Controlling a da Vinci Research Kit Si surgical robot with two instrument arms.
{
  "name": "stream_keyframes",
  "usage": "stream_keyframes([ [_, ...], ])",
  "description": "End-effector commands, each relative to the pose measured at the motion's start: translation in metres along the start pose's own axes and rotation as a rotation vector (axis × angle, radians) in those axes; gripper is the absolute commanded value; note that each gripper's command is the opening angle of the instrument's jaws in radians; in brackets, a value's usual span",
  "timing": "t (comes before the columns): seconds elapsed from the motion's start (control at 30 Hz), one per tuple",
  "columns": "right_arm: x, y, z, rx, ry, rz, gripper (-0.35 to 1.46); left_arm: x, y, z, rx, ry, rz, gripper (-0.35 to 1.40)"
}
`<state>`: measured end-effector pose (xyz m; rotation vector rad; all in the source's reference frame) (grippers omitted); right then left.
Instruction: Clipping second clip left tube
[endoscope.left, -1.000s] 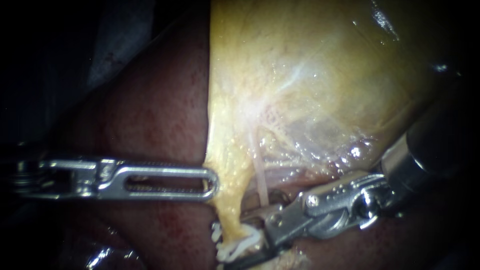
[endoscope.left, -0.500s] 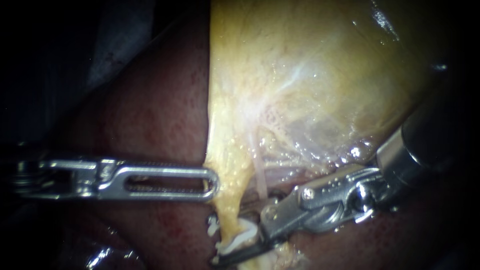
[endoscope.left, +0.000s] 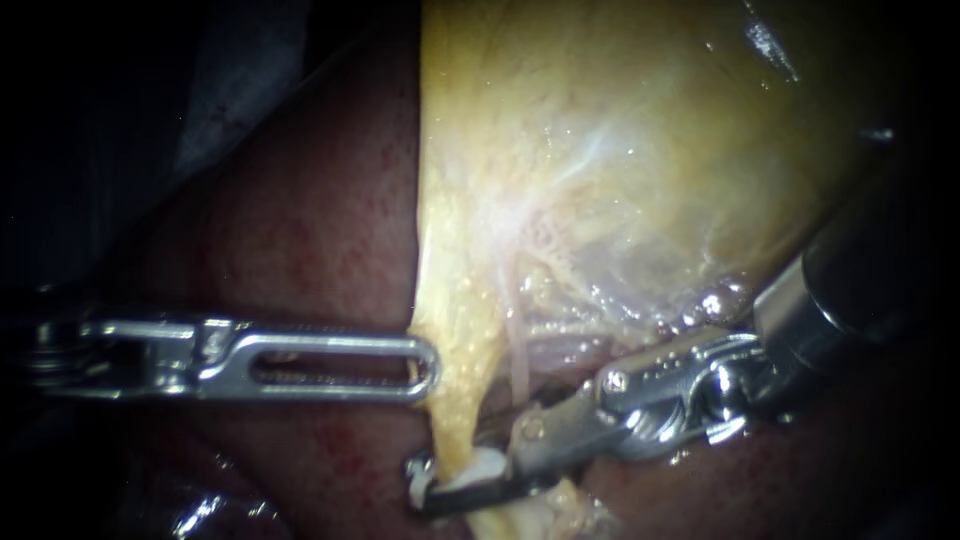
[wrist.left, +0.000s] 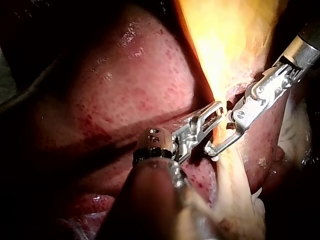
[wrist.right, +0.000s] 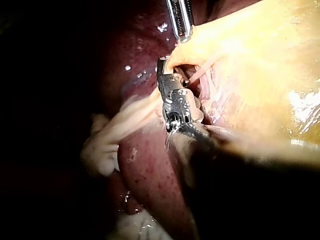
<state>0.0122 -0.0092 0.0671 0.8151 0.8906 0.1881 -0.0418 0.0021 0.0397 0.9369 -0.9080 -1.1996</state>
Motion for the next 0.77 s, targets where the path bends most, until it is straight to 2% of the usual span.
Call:
stream_keyframes([
  [0.03, 0.0001, 0.0001, -0.0001, -0.002, -0.006, -0.002, -0.31, 0.0, 0.0, 0.0, 0.0, 0.0, 0.0, -0.28],
  [0.77, -0.0001, 0.0002, 0.0, 0.001, -0.011, 0.003, -0.33, 0.0, 0.0, 0.0002, -0.001, -0.001, 0.0, -0.28],
])
